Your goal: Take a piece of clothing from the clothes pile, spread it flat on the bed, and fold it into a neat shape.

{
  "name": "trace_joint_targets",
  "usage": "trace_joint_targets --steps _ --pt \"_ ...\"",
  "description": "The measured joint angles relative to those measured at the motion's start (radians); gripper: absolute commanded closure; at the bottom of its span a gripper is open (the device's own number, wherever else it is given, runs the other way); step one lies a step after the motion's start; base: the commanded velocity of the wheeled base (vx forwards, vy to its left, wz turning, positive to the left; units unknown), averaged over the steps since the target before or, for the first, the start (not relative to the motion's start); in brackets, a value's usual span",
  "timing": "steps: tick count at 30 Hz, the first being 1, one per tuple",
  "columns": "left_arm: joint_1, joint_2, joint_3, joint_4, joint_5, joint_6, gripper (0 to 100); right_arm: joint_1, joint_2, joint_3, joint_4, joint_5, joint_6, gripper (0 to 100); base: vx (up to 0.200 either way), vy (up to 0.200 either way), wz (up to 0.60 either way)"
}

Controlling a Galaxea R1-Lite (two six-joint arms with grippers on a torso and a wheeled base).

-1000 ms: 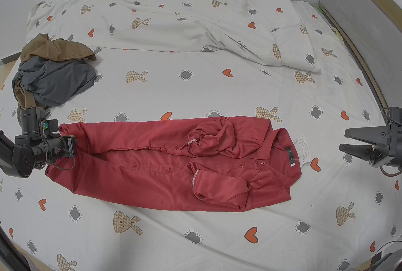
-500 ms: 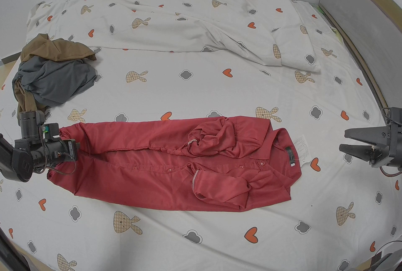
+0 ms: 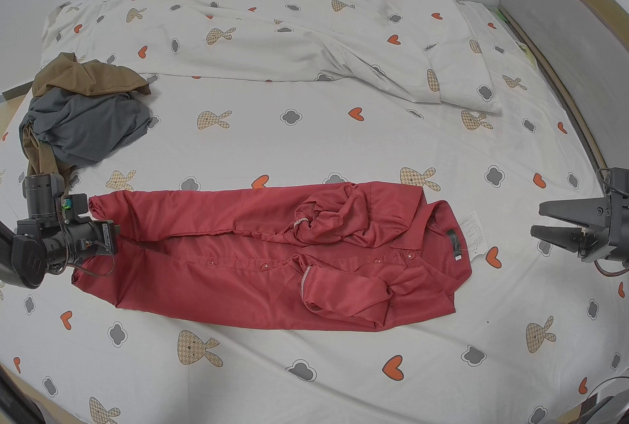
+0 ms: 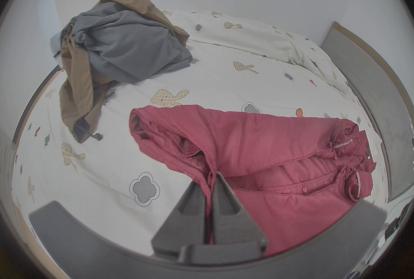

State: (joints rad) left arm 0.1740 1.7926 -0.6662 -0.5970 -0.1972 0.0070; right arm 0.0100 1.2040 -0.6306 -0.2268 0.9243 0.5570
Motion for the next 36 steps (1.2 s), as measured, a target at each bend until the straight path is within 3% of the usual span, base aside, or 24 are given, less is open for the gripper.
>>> trace_joint_targets --steps 12,20,36 --pt "-0.049 -0.120 -0.162 0.402 0.063 -0.070 100 0.000 0.000 0.000 0.000 0.000 0.000 0 0.000 0.000 0.00" --pt "-0.068 -0.097 -0.196 0.313 0.073 -0.039 100 0.000 -0.001 0.008 -0.001 0.000 0.000 0 0.000 0.000 0.00" --pt "-0.110 -0.086 -0.172 0.304 0.066 -0.042 100 0.000 -0.002 0.011 -0.001 0.000 0.000 0 0.000 0.000 0.00"
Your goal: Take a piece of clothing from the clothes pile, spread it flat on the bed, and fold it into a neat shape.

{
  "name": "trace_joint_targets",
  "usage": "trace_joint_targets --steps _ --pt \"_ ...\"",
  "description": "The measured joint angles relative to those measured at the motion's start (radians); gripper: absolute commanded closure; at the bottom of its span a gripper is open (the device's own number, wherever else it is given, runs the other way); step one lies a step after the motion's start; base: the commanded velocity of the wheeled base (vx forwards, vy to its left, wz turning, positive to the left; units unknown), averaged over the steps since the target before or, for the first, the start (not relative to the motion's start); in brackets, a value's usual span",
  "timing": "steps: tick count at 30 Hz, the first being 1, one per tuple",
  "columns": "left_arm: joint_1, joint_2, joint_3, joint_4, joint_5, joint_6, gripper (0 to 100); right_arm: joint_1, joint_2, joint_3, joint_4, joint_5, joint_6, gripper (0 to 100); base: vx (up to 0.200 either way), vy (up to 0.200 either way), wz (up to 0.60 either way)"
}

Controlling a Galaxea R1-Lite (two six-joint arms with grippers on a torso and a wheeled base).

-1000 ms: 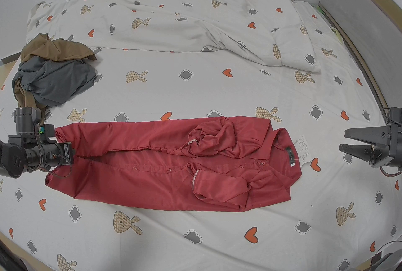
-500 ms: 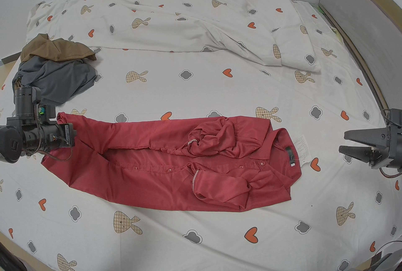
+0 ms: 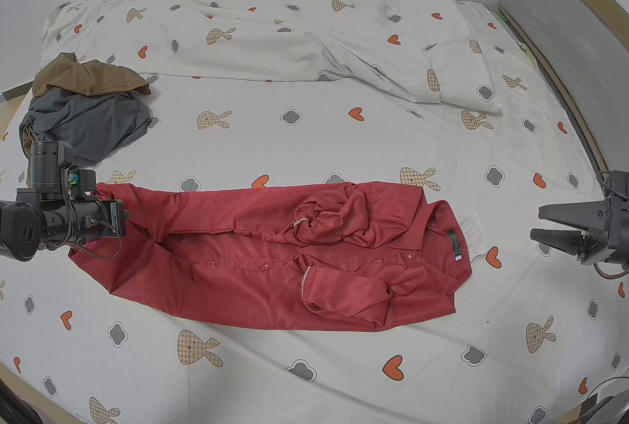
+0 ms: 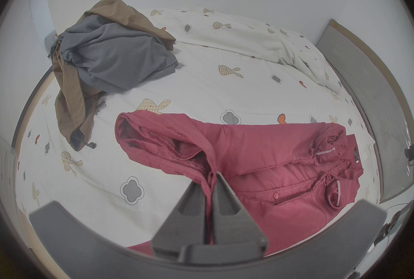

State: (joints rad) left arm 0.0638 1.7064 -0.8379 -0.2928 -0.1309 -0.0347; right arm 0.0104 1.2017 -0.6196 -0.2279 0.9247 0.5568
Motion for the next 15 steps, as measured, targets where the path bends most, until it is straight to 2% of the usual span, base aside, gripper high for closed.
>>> trace_joint_targets --steps 5,15 --pt "-0.007 -0.012 0.015 -0.001 0.001 0.000 100 0.000 0.000 0.001 0.000 0.000 0.000 0 0.000 0.000 0.00" --pt "-0.023 -0.036 0.023 0.002 0.004 0.000 100 0.011 0.000 0.001 0.000 0.000 0.000 0 0.000 -0.200 0.00"
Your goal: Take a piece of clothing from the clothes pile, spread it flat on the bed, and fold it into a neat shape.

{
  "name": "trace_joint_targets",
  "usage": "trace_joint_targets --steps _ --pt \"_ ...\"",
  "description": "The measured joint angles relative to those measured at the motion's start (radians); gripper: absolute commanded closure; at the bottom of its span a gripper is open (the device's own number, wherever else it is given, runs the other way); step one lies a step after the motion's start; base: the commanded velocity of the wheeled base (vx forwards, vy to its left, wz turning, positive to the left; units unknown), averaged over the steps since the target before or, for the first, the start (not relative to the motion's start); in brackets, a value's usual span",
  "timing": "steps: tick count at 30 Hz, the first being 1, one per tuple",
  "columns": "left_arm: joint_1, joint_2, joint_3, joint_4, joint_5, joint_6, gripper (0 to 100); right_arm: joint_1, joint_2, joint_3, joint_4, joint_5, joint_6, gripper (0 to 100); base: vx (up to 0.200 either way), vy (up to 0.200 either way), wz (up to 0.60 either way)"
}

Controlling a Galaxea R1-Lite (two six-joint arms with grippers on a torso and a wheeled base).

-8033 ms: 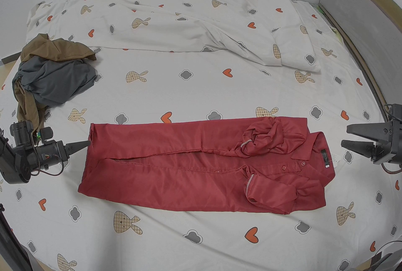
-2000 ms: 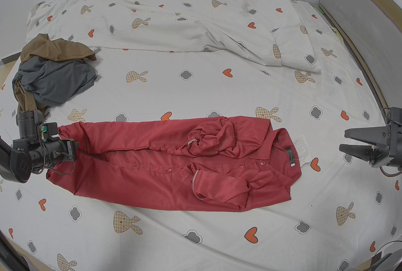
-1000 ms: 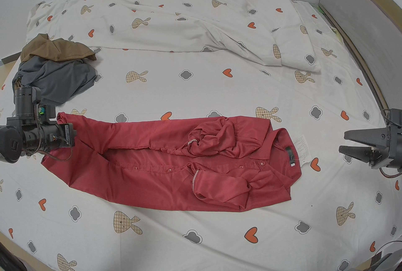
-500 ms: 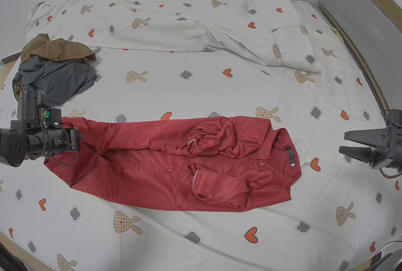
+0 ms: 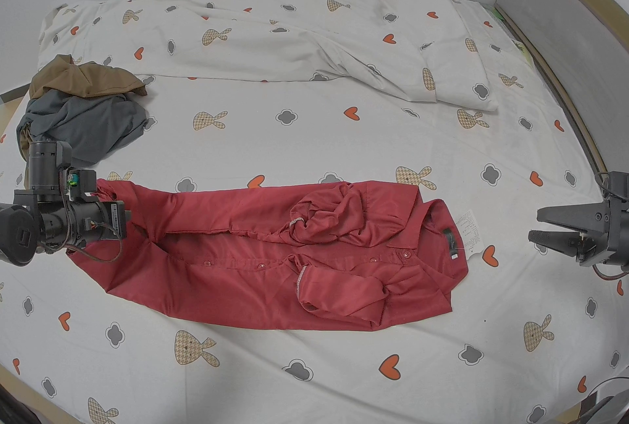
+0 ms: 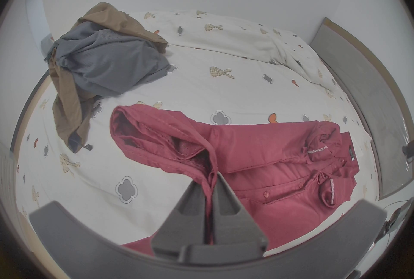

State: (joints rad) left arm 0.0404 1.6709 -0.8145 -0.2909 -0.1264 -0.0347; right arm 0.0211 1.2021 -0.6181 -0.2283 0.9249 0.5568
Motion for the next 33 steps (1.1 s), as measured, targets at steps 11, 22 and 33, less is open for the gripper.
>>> trace_joint_targets --steps 11,22,33 --pt "-0.003 -0.004 0.001 -0.001 0.014 0.000 100 0.000 0.000 0.000 0.000 0.000 0.000 0 0.000 -0.200 0.00" --pt "-0.048 -0.006 -0.001 -0.003 0.052 -0.001 100 0.001 0.000 0.001 0.000 0.000 0.000 0 0.000 -0.145 0.00" --pt "-0.164 -0.024 -0.039 0.000 0.126 -0.059 100 0.000 0.000 0.000 0.000 0.000 0.000 0 0.000 0.000 0.00"
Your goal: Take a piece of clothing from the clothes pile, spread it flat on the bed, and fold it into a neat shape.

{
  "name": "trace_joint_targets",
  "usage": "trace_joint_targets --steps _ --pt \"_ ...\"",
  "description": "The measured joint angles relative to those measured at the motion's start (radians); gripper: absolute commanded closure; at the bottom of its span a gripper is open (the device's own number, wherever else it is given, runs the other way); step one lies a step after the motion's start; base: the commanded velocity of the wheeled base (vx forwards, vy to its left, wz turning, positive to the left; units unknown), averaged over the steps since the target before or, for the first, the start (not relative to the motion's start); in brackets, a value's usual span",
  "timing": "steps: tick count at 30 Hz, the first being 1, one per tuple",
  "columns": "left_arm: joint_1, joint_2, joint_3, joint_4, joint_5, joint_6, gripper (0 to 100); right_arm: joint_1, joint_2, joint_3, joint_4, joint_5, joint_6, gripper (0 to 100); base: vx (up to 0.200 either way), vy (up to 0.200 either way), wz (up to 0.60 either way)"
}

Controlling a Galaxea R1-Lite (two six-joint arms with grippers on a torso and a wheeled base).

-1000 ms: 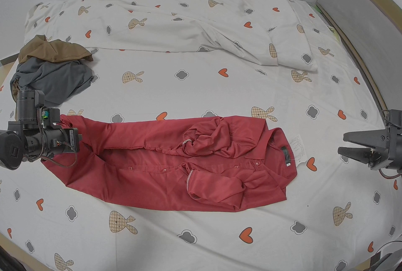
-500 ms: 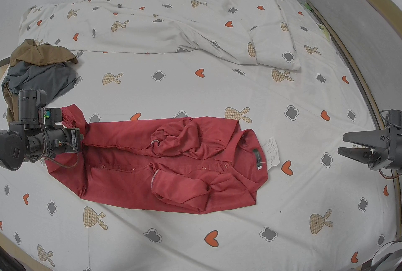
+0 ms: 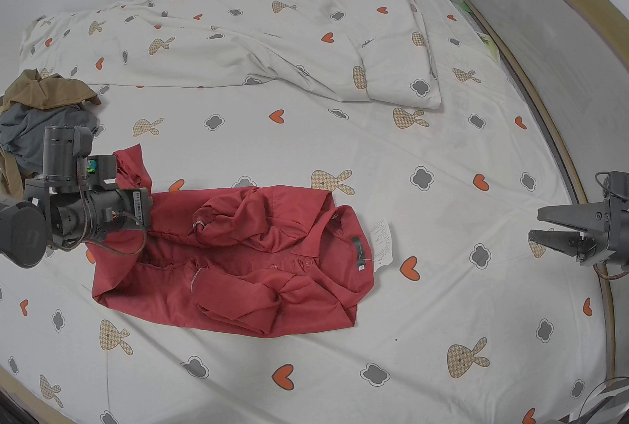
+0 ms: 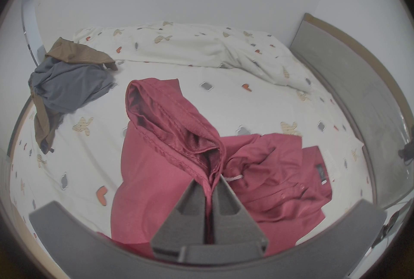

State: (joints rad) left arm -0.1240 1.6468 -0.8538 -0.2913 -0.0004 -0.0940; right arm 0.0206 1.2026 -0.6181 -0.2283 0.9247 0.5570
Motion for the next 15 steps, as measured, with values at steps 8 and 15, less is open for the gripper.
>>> trace_joint_targets --steps 8,15 --pt "-0.150 0.004 -0.108 0.074 0.077 -0.060 100 0.000 0.000 0.001 0.000 0.000 0.000 0 0.000 0.000 0.00" --pt "-0.256 0.038 -0.206 0.173 0.089 -0.072 100 0.005 0.000 0.001 0.000 0.000 0.000 0 0.000 0.000 0.00"
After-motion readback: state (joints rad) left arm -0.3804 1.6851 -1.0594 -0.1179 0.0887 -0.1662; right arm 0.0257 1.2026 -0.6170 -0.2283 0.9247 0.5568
